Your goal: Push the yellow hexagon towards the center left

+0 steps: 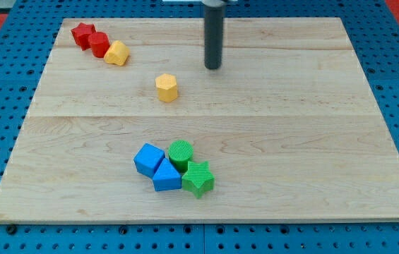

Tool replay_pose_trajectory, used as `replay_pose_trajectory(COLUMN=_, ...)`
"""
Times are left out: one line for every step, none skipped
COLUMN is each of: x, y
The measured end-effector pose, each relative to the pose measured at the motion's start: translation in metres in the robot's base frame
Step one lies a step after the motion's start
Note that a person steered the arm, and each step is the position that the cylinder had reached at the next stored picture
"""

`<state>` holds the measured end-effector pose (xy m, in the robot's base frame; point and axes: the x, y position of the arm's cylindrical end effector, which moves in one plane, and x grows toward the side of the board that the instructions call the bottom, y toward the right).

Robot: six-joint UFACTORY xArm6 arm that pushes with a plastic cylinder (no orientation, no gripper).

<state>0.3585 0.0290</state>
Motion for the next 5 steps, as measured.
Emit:
replay_pose_trajectory(x=0.021, y=-0.08)
replay_pose_trajectory(x=0.021, y=-0.193)
replay_pose_trajectory(x=0.05, y=-0.16)
replay_pose_trajectory(x=0.088, y=-0.209)
replay_pose_trajectory(x=0.057, y=-0.224)
